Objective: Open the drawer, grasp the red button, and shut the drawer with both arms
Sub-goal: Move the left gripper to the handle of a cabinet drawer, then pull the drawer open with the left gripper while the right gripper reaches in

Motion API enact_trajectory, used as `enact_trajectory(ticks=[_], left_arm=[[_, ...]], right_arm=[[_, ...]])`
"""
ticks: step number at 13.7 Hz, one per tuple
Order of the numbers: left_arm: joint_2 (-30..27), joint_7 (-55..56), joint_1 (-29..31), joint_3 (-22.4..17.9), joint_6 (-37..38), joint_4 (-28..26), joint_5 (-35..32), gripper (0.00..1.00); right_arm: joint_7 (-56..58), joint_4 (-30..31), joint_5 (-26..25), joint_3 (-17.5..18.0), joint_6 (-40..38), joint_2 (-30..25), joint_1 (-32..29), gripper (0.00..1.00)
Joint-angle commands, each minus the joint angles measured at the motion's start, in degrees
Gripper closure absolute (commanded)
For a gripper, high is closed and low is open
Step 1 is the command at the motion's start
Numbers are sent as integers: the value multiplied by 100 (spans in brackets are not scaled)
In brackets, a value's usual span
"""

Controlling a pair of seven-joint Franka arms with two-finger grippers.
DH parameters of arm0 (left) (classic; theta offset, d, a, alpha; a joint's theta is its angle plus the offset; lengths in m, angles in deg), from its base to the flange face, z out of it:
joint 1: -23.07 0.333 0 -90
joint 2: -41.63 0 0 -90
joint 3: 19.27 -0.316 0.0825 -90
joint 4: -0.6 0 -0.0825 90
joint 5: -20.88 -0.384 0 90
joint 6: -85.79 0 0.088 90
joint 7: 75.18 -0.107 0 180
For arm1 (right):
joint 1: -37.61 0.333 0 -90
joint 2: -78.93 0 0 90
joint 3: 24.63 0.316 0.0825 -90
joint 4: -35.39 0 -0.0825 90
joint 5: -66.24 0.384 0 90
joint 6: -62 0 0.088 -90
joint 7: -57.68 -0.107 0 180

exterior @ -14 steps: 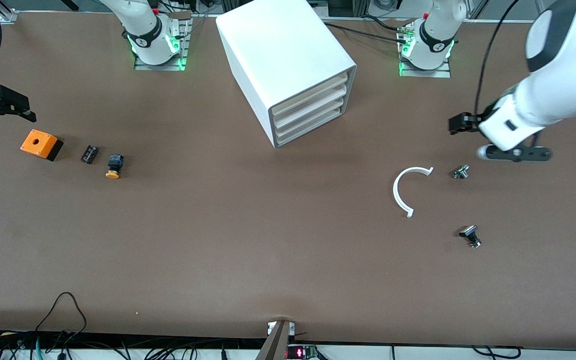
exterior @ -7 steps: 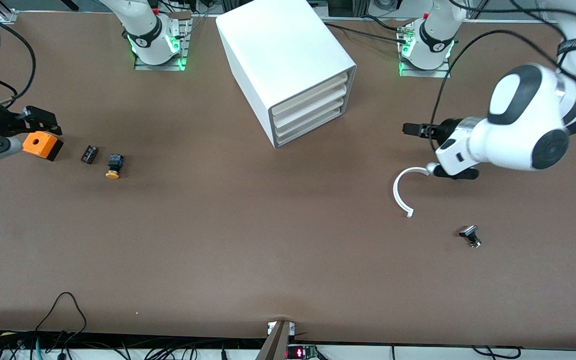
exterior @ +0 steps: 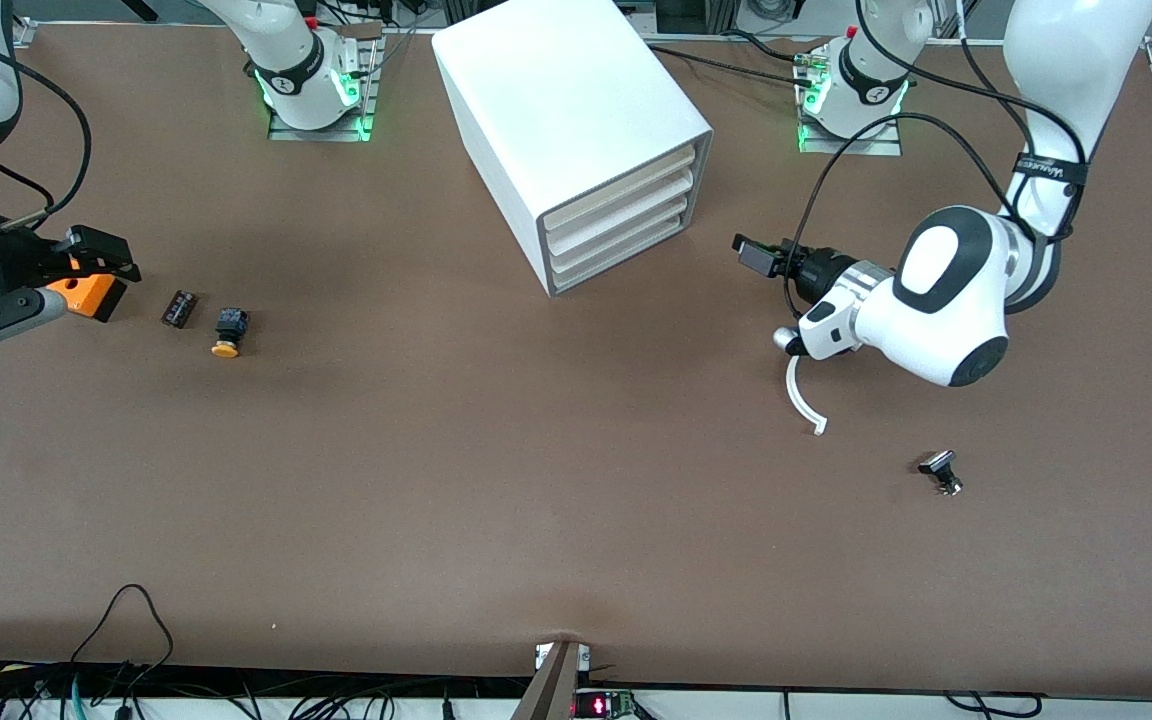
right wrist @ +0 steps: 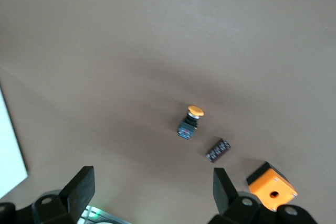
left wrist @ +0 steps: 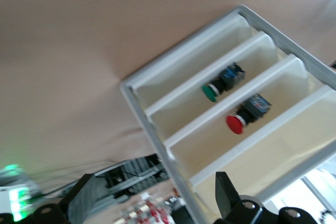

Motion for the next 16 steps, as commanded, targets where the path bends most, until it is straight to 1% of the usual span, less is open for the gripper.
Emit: enact_trajectory(ticks=[1, 3, 4, 5, 6, 8, 10, 12, 14, 16], left_arm=[[-7, -422, -142, 23, -338, -495, 569, 0], [10, -827, -169, 23, -664, -873, 885, 0], [63, -977, -169, 23, -735, -979, 1017, 0], [107, -1065, -203, 23, -753, -1007, 1088, 0], [107, -1083, -300, 40, -762, -1016, 1115, 0], [107, -1084, -327, 320, -936, -1024, 1115, 0], [116, -1084, -379, 523, -1313, -1112, 1115, 0], [125, -1084, -537, 550, -1639, -1139, 1115, 0], [133, -1110, -625, 550, -1833, -1139, 1107, 0], [168, -1372, -705, 559, -1974, -1139, 1115, 0]], right_arm=[[67, 8, 142, 10, 49, 17, 5, 0], [76, 8, 142, 28, 189, 114, 22, 0], [67, -1, 98, 28, 295, 166, 101, 0], [58, -1, 37, 28, 409, 202, 284, 0], [-3, -10, 27, 28, 453, 211, 338, 0], [-4, -27, 62, 28, 498, 220, 391, 0], [49, -28, 54, 28, 506, 237, 488, 0], [58, -36, 19, 28, 603, 255, 724, 0], [41, -28, 45, 28, 656, 255, 752, 0], [58, -28, 27, 28, 656, 255, 752, 0]])
